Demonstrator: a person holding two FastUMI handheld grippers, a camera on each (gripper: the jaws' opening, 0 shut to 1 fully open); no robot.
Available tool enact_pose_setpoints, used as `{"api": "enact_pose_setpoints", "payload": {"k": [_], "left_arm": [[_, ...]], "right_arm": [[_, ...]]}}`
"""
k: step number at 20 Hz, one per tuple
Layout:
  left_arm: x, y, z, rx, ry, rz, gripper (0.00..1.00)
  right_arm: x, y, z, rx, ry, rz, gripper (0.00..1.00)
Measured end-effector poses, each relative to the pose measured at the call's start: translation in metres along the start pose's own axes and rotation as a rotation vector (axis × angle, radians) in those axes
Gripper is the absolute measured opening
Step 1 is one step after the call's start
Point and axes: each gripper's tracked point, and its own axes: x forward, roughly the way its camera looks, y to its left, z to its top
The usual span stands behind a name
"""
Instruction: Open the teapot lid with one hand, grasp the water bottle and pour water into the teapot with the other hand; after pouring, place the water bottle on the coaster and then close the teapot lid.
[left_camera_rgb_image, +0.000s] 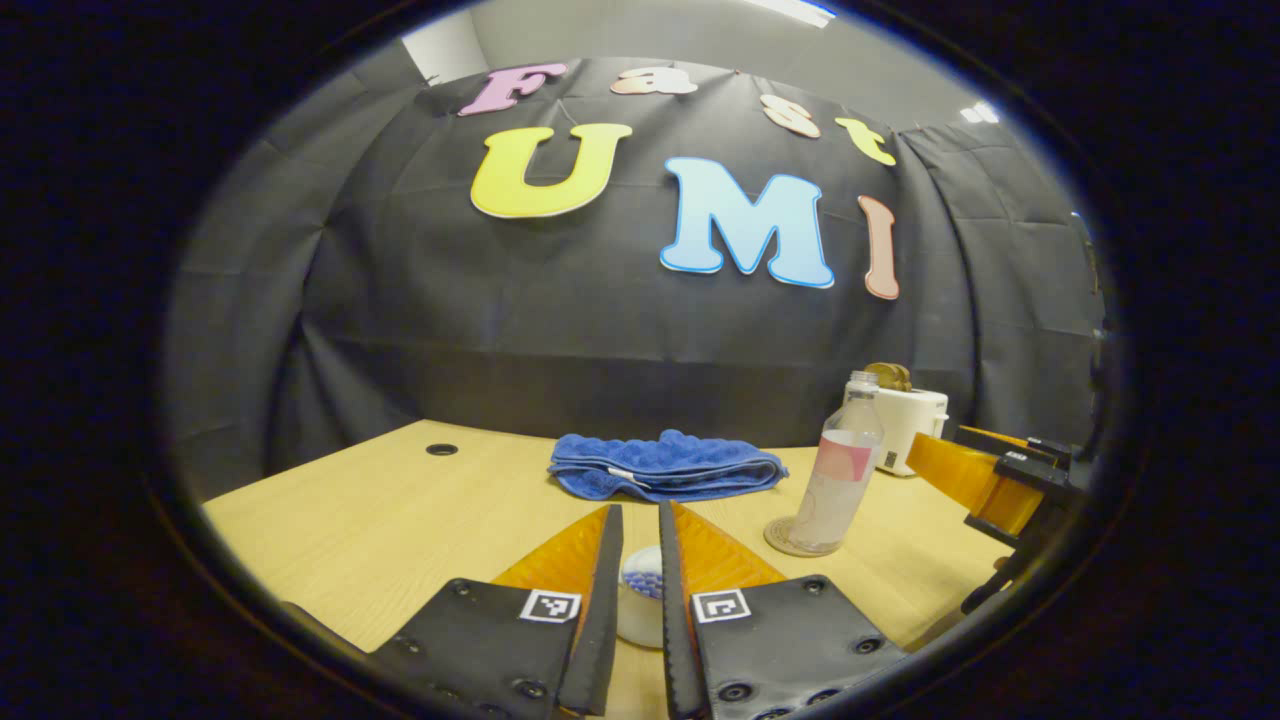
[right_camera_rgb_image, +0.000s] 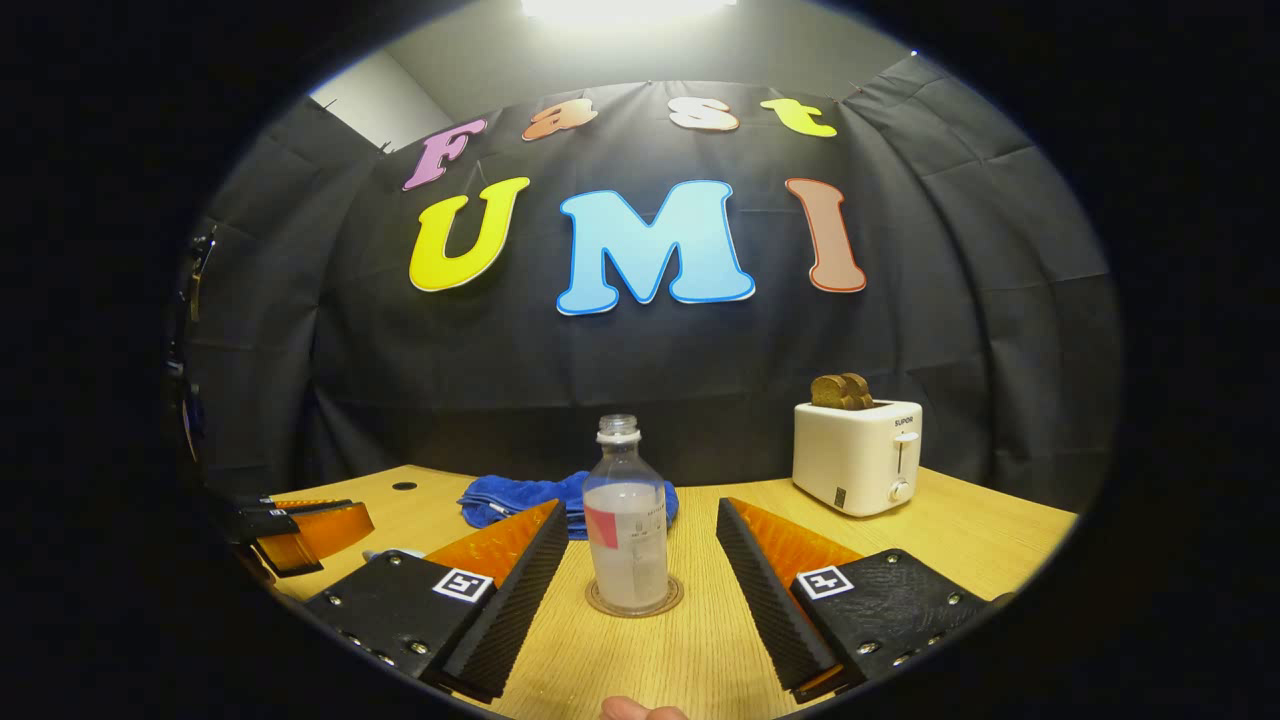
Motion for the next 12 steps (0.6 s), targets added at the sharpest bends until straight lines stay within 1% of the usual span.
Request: {"api": "enact_pose_setpoints", "payload": {"k": [2,5,9,12], "left_arm": [[-0.012,-0.001,-0.002,0.006,-0.004,0.008,0.24],[-0.031,-0.003,-0.008,0.039,-0.009,0.028,0.24],[-0.054,-0.017,-0.018,0.041,0.0,0.012,0.24],[-0.064,-0.024,-0.021,0.042,0.0,0.006,0.24]], "right_arm": [[-0.014,0.001,-0.005,-0.029,0.007,-0.017,0.95],[-0.036,0.01,-0.012,-0.04,0.024,-0.019,0.95],[-0.06,0.023,-0.018,-0.05,0.035,-0.011,0.95],[-0.07,0.029,-0.022,-0.051,0.038,-0.006,0.95]]}}
